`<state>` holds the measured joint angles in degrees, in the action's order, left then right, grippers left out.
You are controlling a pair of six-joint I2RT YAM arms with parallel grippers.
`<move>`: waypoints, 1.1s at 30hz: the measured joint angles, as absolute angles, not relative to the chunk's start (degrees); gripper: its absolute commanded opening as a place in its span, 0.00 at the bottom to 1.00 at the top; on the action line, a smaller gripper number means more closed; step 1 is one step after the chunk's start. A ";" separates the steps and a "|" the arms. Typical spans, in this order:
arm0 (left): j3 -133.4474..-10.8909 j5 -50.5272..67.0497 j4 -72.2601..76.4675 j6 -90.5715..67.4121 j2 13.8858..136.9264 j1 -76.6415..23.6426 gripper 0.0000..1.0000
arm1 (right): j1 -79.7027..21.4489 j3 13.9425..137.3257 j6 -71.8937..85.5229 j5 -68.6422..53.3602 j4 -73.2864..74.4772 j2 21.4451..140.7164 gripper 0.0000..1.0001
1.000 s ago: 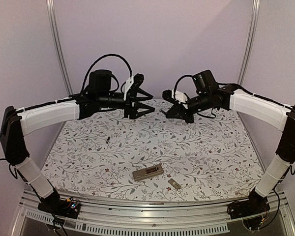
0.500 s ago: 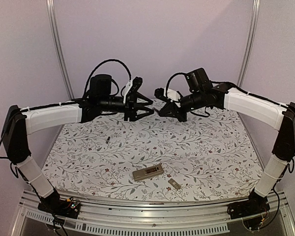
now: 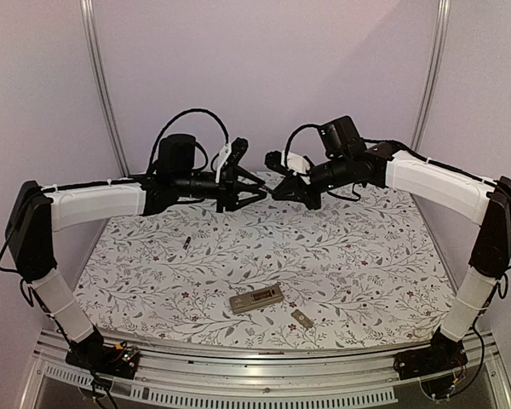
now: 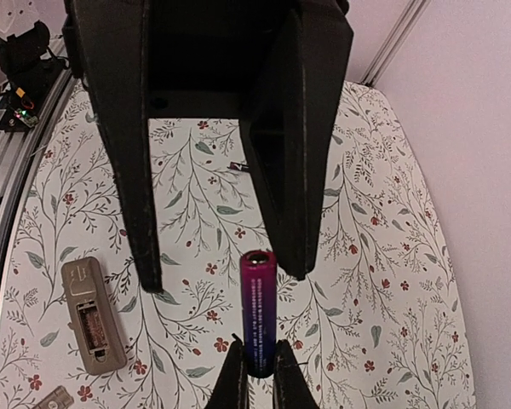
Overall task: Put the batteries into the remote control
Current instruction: Pass from the right arm to the left, then pass from the left arm to the right
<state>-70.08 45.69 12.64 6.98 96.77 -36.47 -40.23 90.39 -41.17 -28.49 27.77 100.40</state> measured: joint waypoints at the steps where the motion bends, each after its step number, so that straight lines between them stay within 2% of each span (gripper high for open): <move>1: -70.08 45.36 12.75 6.96 96.79 -36.45 0.35 | -40.23 90.39 -41.21 -28.67 27.75 100.40 0.00; 5: -70.11 44.97 13.13 6.46 97.03 -36.40 0.19 | -40.25 90.52 -41.23 -29.10 27.75 100.60 0.00; 8: -70.11 44.77 13.45 6.00 97.49 -36.34 0.13 | -40.25 90.72 -41.41 -29.12 27.83 100.86 0.00; 10: -70.11 44.34 13.39 6.13 97.60 -36.25 0.00 | -40.25 90.91 -41.47 -29.28 27.83 101.12 0.00; 14: -70.13 43.68 13.30 6.46 97.60 -36.03 0.00 | -40.23 91.29 -41.52 -29.28 27.99 101.41 0.00; 15: -70.13 43.64 13.37 6.37 97.60 -36.03 0.00 | -40.23 91.35 -41.50 -29.23 28.01 101.45 0.03; 16: -70.13 43.64 13.45 6.24 97.60 -36.03 0.00 | -40.23 91.35 -41.47 -29.23 27.99 101.45 0.12; 18: -69.97 43.62 14.26 5.30 97.62 -36.03 0.00 | -40.23 91.46 -41.04 -29.10 27.94 101.45 0.42; 19: -69.69 43.51 15.05 4.49 97.60 -36.01 0.00 | -40.23 91.55 -40.45 -29.04 27.88 101.45 0.50; 21: -67.94 43.46 18.52 2.15 97.54 -35.92 0.00 | -39.94 91.81 -38.83 -29.26 27.73 101.45 0.58; 22: -66.72 43.42 20.40 0.80 97.49 -35.86 0.00 | -39.48 91.90 -37.56 -29.91 27.38 101.45 0.66; 24: -64.07 43.20 24.49 -2.02 97.43 -35.77 0.00 | -38.24 91.85 -34.35 -31.90 26.30 101.34 0.94; 25: -62.87 43.09 26.30 -3.36 97.41 -35.73 0.00 | -37.21 91.37 -32.12 -33.52 25.06 101.14 0.98; 30: -57.76 41.58 39.05 -11.16 97.38 -35.62 0.00 | -31.40 83.59 -19.94 -39.24 15.73 96.57 0.99; 33: -55.00 39.72 47.75 -15.16 97.21 -35.73 0.00 | -28.95 80.14 -8.99 -42.04 8.14 94.41 0.93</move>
